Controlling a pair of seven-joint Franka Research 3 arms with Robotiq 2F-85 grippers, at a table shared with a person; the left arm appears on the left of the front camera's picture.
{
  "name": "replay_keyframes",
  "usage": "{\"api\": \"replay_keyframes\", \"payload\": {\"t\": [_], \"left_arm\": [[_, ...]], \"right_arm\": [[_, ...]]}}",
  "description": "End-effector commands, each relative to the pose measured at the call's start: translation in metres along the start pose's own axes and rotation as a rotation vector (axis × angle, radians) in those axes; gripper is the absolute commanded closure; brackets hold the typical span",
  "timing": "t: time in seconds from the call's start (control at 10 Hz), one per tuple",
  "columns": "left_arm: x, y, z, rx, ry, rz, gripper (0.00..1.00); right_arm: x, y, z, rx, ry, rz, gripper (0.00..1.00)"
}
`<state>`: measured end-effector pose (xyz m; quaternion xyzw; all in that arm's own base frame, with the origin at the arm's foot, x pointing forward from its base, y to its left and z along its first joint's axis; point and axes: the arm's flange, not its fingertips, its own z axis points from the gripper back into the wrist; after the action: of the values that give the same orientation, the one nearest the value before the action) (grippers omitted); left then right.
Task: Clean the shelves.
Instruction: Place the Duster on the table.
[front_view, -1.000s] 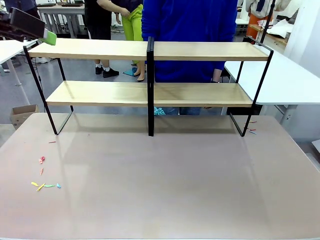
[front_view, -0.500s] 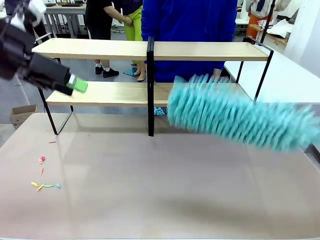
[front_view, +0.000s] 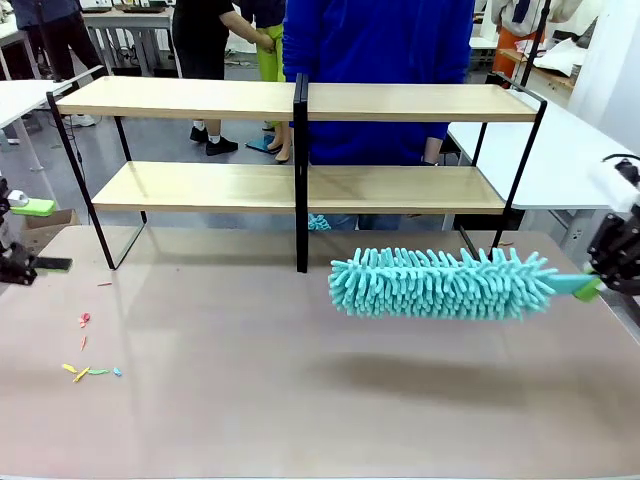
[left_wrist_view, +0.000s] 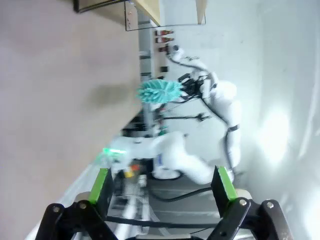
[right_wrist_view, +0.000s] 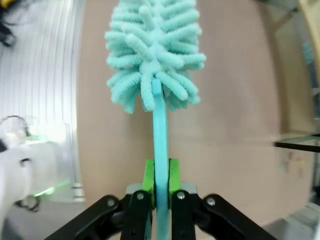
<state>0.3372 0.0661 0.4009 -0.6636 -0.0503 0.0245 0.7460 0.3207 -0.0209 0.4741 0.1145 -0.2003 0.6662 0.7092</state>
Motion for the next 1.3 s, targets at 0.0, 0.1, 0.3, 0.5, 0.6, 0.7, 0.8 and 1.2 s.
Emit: {"api": "replay_keyframes", "payload": {"t": [0.0,0.1,0.3,0.5,0.6,0.7,0.8,1.2], "left_arm": [[0.025,-0.002,-0.022,-0.02,-0.088,0.354,0.0],[0.0,0.0,0.0,0.0,0.0,0.0,0.0],[0.0,0.0,0.0,0.0,0.0,0.0,0.0],[0.0,0.0,0.0,0.0,0.0,0.0,0.0],[0.0,0.0,0.0,0.0,0.0,0.0,0.0],[0.0,0.0,0.0,0.0,0.0,0.0,0.0],[0.0,0.0,0.0,0.0,0.0,0.0,0.0],[0.0,0.0,0.0,0.0,0.0,0.0,0.0]], "right_arm": [[0.002,0.026,-0.067,-0.028,0.01,0.037,0.88],[0.005,0.022,-0.075,-0.025,-0.011,0.035,0.88],[0.003,0.02,-0.079,0.007,-0.045,0.018,0.88],[-0.002,0.022,-0.077,0.013,-0.044,0.007,0.88],[-0.004,0.023,-0.075,0.02,-0.044,0.006,0.88],[-0.007,0.023,-0.07,0.026,-0.037,-0.002,0.71],[-0.014,0.022,-0.059,0.011,-0.032,-0.021,0.3],[-0.084,0.039,0.029,-0.099,-0.275,-0.4,0.0]]}}
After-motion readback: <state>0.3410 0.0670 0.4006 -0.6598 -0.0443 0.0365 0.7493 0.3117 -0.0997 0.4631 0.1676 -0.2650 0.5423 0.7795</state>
